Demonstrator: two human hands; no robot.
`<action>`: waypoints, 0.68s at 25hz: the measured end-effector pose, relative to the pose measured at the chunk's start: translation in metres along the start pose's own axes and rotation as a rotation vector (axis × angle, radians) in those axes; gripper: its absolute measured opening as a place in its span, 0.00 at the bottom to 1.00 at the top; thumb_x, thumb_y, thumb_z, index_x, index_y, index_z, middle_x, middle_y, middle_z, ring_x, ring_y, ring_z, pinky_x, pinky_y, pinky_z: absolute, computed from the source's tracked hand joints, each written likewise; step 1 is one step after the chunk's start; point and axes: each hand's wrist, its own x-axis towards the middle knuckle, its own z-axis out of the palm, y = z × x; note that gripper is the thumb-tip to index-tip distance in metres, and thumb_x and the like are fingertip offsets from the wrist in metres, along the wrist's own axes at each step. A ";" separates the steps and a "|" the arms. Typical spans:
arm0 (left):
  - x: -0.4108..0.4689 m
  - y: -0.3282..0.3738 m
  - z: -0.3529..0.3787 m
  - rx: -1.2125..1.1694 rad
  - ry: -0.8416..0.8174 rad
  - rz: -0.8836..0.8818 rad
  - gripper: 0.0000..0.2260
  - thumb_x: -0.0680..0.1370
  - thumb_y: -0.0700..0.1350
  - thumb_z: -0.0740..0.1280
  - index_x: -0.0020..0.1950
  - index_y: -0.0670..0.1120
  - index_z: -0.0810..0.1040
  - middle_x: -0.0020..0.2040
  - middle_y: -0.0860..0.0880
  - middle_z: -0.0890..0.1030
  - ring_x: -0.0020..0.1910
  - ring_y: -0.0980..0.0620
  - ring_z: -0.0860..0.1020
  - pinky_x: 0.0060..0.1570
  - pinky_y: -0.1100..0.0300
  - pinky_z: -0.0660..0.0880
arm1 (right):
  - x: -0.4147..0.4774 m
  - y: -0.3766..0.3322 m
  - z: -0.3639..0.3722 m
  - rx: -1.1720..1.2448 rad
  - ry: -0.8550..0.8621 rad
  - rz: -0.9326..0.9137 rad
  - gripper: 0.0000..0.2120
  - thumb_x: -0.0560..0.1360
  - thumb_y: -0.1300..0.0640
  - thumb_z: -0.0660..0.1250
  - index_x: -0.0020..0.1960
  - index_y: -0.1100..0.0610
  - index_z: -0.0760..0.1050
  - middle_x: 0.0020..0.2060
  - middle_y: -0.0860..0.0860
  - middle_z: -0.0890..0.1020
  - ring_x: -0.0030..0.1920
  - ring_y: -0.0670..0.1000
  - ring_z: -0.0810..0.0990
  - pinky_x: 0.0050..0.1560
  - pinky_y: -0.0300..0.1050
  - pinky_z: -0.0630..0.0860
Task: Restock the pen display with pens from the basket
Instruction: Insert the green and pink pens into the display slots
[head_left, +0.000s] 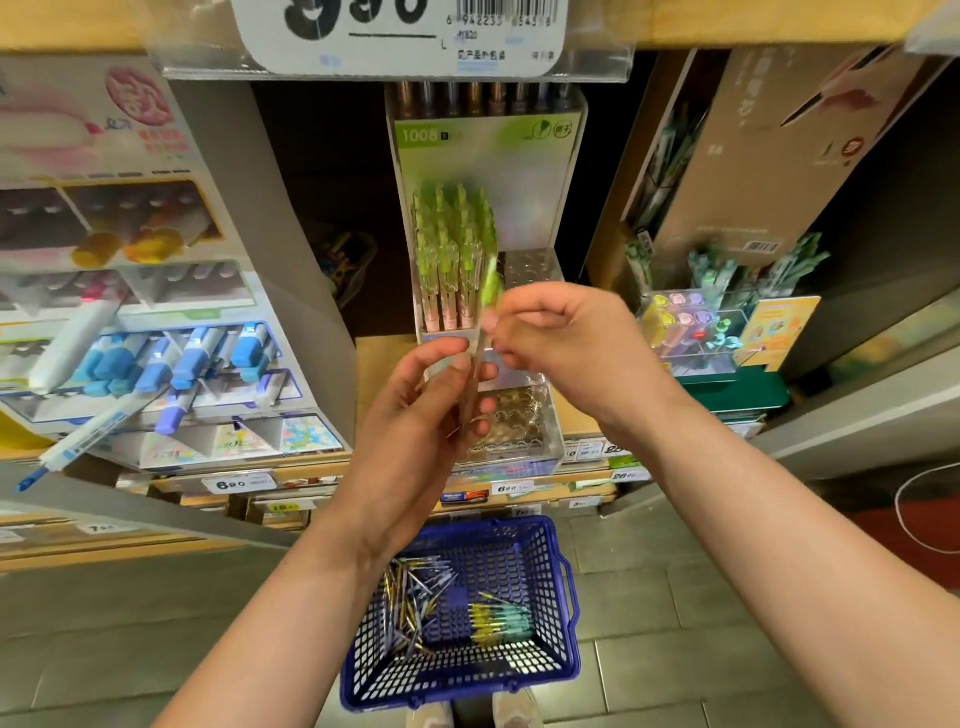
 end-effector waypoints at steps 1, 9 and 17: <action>-0.001 0.000 0.000 -0.012 0.022 -0.022 0.13 0.78 0.47 0.70 0.62 0.48 0.77 0.50 0.44 0.84 0.43 0.49 0.80 0.43 0.59 0.78 | 0.003 -0.006 -0.003 0.087 0.052 0.002 0.02 0.75 0.58 0.74 0.44 0.53 0.84 0.38 0.54 0.87 0.40 0.50 0.84 0.52 0.54 0.84; -0.016 -0.008 -0.003 0.170 0.059 -0.042 0.13 0.77 0.51 0.68 0.61 0.52 0.76 0.48 0.45 0.83 0.46 0.45 0.81 0.48 0.55 0.77 | 0.025 -0.027 -0.018 -0.305 0.365 -0.242 0.05 0.74 0.55 0.70 0.47 0.48 0.84 0.38 0.45 0.87 0.41 0.45 0.85 0.48 0.48 0.83; -0.015 -0.009 -0.003 0.133 0.076 -0.031 0.17 0.77 0.49 0.68 0.64 0.48 0.74 0.46 0.44 0.83 0.45 0.44 0.81 0.48 0.54 0.77 | 0.029 0.001 0.001 -0.479 0.307 -0.358 0.06 0.75 0.51 0.74 0.48 0.53 0.85 0.38 0.44 0.85 0.42 0.39 0.82 0.44 0.28 0.77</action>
